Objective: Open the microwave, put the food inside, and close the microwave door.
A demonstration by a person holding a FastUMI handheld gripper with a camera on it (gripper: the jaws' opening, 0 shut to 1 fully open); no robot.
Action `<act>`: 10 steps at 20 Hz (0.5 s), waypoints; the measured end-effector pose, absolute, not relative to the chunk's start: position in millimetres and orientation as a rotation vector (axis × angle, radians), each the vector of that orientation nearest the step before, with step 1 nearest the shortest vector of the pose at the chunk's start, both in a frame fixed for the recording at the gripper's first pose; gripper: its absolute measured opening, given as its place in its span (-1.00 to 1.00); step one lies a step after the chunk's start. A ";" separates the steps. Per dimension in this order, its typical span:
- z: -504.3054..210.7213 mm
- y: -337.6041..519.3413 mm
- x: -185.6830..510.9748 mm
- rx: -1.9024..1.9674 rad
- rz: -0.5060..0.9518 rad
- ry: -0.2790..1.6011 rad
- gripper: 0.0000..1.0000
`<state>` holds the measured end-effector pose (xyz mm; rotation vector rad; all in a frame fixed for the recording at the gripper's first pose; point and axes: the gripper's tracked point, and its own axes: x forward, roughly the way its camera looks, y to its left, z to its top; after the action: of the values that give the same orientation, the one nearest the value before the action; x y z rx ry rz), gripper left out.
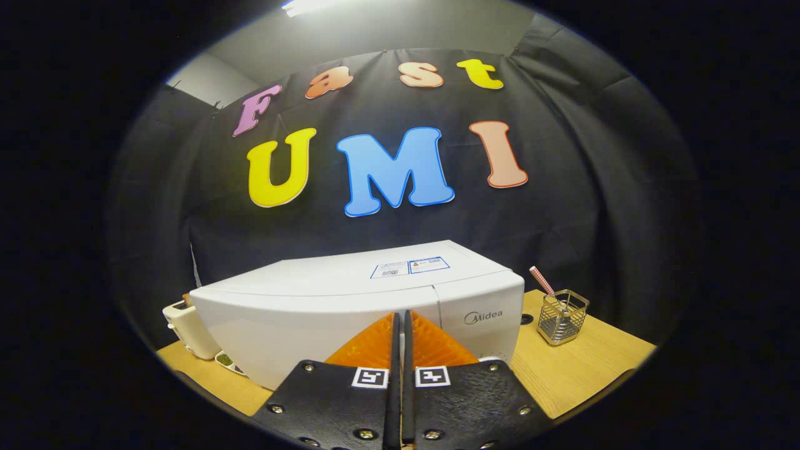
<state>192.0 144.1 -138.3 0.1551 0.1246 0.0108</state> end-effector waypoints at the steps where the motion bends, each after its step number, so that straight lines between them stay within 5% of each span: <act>1: -135.9 142.2 187.8 0.131 0.012 0.136 -0.71; 3: -131.0 134.7 180.1 0.078 -0.005 0.167 -0.13; 7: -72.4 131.5 149.7 0.101 0.010 0.106 0.72; 10: -17.9 126.6 128.7 0.137 0.010 0.051 0.76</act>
<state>128.7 126.6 -17.9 0.1367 0.0511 0.0103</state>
